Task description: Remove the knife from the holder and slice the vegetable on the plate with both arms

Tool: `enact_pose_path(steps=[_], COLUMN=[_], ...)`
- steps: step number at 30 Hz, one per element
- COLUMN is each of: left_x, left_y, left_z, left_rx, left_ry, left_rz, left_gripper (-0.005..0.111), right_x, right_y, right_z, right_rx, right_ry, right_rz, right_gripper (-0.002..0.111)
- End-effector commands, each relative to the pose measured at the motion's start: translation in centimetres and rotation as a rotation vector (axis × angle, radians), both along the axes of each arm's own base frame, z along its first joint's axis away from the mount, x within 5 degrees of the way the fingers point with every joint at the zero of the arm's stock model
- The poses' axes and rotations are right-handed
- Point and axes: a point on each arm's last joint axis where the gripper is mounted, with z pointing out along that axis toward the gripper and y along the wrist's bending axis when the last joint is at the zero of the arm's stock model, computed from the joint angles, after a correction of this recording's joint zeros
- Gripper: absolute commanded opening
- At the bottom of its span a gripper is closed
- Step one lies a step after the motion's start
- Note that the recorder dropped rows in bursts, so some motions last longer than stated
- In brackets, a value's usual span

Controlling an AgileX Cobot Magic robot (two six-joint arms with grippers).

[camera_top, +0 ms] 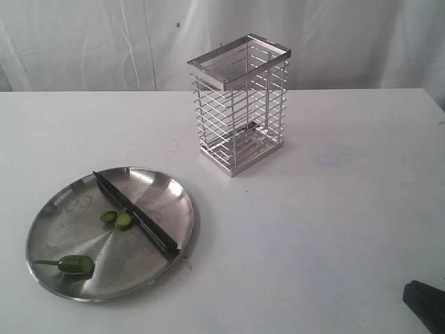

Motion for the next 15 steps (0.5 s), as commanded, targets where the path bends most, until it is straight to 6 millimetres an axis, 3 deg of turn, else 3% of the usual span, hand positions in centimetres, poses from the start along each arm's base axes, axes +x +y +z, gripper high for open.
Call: enact_pose_path(steps=[1, 15], left_x=[-0.13, 0.44], left_y=[-0.07, 0.35], left_z=[-0.11, -0.43], left_rx=[-0.008, 0.005], left_ry=[0.001, -0.018], left_rz=[-0.006, 0.048], left_gripper=[0.0, 0.0], right_x=[-0.01, -0.01], right_y=[-0.04, -0.04], right_z=[-0.22, -0.22], right_rx=[0.01, 0.008], right_ry=[0.008, 0.007], right_rz=[-0.009, -0.009], right_gripper=[0.0, 0.0])
